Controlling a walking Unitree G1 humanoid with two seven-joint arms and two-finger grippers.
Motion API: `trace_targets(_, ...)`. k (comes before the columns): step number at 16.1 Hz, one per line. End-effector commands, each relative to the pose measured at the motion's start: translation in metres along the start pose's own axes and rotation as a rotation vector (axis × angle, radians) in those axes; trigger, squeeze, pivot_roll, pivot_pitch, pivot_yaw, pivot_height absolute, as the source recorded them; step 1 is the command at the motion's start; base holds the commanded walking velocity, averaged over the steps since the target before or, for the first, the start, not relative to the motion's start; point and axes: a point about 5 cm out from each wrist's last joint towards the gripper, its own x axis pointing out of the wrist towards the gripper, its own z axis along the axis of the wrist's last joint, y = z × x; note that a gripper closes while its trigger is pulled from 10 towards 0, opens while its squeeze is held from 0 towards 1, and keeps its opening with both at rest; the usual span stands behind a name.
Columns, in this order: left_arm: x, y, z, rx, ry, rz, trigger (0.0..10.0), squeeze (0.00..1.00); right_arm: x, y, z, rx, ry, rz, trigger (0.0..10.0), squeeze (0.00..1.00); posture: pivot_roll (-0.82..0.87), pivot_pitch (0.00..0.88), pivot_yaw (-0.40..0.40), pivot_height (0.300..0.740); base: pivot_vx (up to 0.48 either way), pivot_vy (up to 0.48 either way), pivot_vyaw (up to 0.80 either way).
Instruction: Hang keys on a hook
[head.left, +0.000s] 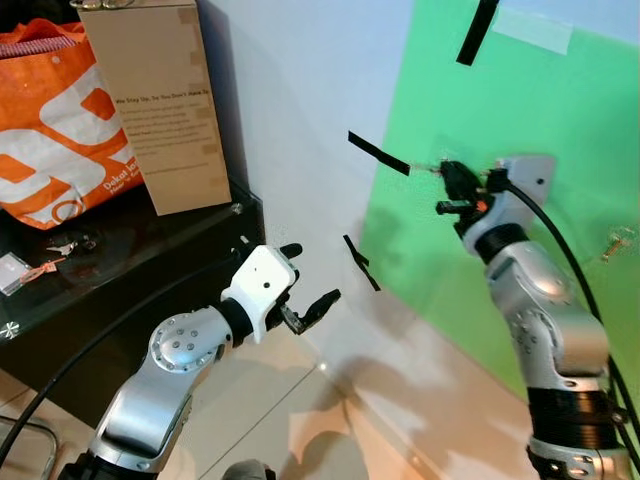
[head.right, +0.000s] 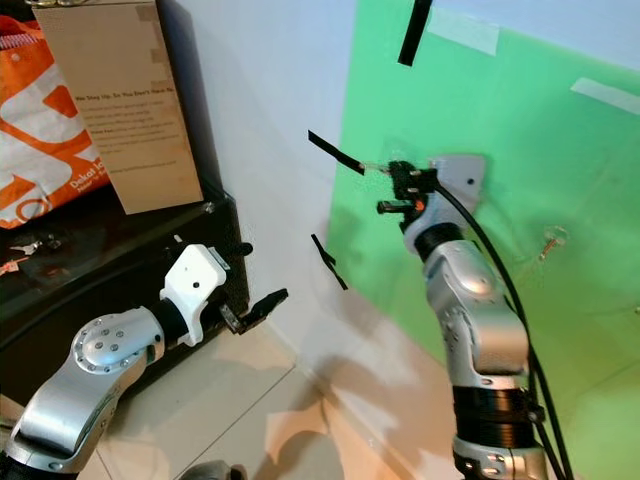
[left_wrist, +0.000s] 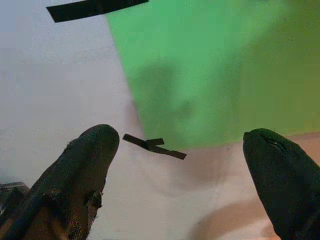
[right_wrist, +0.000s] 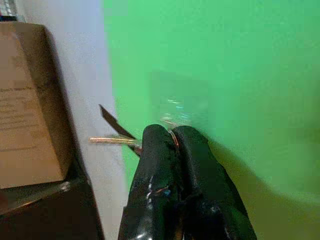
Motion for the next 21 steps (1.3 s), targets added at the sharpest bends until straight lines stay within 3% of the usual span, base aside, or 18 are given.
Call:
trace_targets(1, 0.002, 0.001, 0.003, 0.008, -0.007, -0.002, 10.0, 0.0, -0.004, -0.008, -0.001, 0.001, 0.016, -0.03, 10.0, 0.0, 0.05, 0.0, -0.041, 0.74, 0.0, 0.0, 0.0)
trace_targets(21, 0.004, 0.002, 0.003, 0.014, -0.017, 0.01, 10.0, 0.0, 0.01, 0.026, 0.01, 0.03, -0.039, 0.082, 10.0, 0.0, 0.05, 0.0, -0.051, 0.74, 0.0, 0.0, 0.0)
